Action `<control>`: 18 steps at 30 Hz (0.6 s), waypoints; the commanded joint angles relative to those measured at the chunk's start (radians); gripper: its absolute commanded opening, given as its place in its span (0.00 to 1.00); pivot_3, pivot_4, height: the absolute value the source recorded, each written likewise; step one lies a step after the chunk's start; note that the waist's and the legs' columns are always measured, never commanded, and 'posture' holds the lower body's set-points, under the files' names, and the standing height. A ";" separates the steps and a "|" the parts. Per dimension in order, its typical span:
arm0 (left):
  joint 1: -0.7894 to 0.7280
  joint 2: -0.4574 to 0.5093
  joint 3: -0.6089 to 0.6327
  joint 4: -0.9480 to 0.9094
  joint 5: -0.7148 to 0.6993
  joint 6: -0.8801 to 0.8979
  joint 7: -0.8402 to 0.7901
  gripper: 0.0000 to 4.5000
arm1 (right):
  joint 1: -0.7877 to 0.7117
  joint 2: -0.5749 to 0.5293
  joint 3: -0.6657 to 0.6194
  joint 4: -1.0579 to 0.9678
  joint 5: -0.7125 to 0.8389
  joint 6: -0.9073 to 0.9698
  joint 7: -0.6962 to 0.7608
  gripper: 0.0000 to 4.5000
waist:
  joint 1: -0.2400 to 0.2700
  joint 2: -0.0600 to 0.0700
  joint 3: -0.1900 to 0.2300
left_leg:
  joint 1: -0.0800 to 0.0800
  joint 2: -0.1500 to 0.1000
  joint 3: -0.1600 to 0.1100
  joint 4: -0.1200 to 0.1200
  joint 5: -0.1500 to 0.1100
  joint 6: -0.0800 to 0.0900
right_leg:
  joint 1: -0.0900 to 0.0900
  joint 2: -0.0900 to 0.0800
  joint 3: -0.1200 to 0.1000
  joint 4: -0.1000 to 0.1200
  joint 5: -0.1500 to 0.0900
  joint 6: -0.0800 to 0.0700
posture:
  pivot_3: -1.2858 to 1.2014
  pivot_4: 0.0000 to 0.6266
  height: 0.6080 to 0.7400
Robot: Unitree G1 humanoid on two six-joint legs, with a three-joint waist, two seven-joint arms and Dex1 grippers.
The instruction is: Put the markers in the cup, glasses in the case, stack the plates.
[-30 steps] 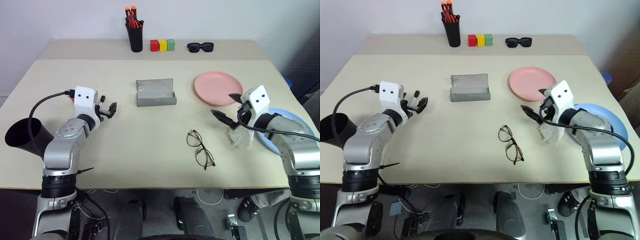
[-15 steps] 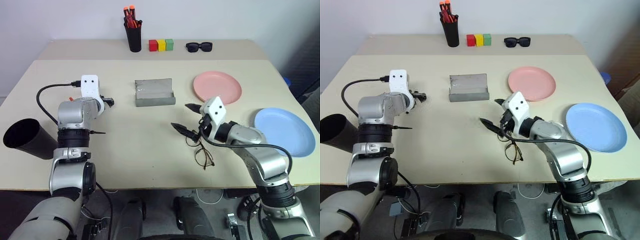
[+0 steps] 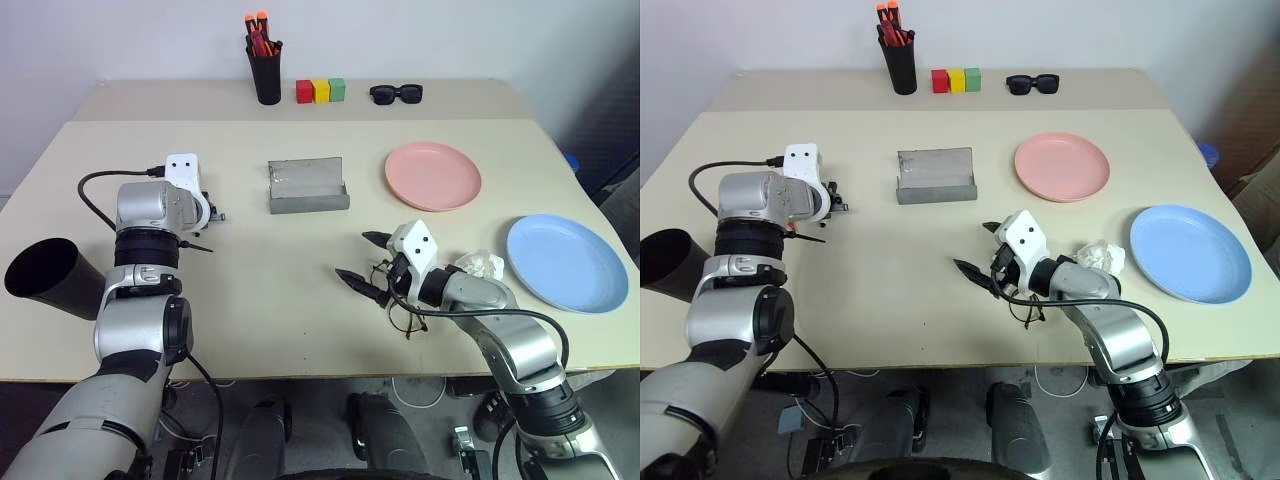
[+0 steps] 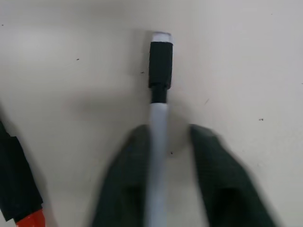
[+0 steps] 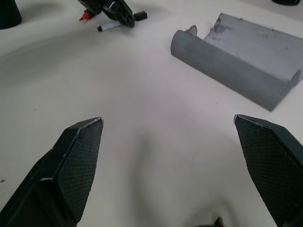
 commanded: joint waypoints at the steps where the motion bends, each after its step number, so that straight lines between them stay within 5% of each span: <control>1: 0.055 -0.024 0.089 -0.144 -0.037 -0.164 0.014 0.02 | -0.009 0.017 0.011 -0.025 -0.007 -0.028 0.000 1.00 | 0.002 0.000 0.000 | 0.000 0.000 0.000 0.000 0.000 0.000 | 0.000 0.000 0.000 0.000 0.000 0.000 | 0.52 0.24 1.00; 7: 0.200 -0.006 0.076 -0.463 -0.011 -0.439 -0.016 0.02 | -0.051 0.045 0.041 0.022 -0.025 -0.049 0.015 1.00 | 0.007 -0.001 0.000 | -0.001 0.000 0.000 0.000 0.000 -0.001 | -0.001 -0.001 0.000 0.000 0.000 0.000 | 0.52 0.24 1.00; 10: 0.287 -0.025 0.173 -0.678 -0.043 -0.597 0.027 0.02 | -0.096 0.074 0.049 0.053 -0.023 -0.057 0.018 1.00 | 0.006 0.000 0.000 | -0.001 0.000 0.000 0.000 0.000 -0.001 | -0.001 -0.001 0.001 0.000 0.000 0.000 | 0.52 0.24 1.00; 18: 0.521 -0.037 0.282 -1.052 0.048 -0.745 0.166 0.02 | -0.131 0.094 0.062 0.090 -0.017 -0.067 0.062 1.00 | 0.010 -0.001 0.000 | -0.001 0.000 0.001 0.000 0.000 -0.001 | -0.001 -0.001 0.001 -0.001 0.000 -0.001 | 0.52 0.24 1.00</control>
